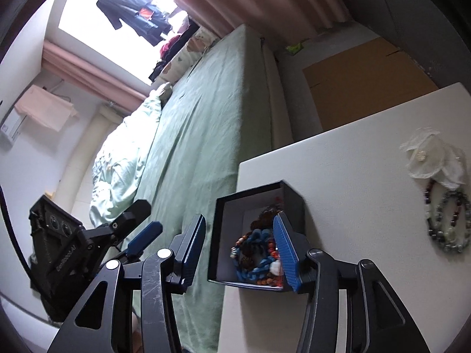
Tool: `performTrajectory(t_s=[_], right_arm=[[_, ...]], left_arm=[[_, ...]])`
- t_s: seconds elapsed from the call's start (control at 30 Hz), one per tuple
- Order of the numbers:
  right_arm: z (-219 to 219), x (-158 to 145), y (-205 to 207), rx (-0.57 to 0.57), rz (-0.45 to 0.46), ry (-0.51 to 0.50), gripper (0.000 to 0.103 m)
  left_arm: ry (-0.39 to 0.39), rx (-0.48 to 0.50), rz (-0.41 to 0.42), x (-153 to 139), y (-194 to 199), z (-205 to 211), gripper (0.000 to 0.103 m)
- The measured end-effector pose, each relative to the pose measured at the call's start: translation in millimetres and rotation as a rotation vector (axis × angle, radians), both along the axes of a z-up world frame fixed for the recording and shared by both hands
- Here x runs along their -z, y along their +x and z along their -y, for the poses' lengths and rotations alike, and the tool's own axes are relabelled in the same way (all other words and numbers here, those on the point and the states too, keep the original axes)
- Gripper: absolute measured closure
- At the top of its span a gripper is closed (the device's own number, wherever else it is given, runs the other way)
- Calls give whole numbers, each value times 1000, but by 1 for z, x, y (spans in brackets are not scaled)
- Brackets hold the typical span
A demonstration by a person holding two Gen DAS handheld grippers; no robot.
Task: Organize jewelry
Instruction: 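Open the left gripper over the box while the right gripper drops the silver hoop in, then move the left gripper to the pile and grasp the white fabric flower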
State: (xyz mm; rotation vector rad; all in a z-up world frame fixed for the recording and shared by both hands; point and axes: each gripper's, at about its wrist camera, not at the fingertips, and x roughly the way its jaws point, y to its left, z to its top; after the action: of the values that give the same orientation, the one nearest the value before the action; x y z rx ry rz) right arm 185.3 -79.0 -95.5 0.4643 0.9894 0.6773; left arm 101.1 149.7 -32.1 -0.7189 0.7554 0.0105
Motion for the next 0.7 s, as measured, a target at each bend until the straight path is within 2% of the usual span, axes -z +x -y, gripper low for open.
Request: performTrajectory(t_s=[0.23,0.37,0.53,0.7], right_arm=[[38,-9,-3,56,13,-9,53],[62,-15,-2,89,17,-9,45],[96,-21,-1,141,20,-36,43],[131,-21,1,203,0,-82,37]], left_arm=[[17,25,-13,2,4,12,39],[37,54,-21,3,9,28,39],[57,95,-28,5,16,52,39],[82,151,-33,7,25,85,39]])
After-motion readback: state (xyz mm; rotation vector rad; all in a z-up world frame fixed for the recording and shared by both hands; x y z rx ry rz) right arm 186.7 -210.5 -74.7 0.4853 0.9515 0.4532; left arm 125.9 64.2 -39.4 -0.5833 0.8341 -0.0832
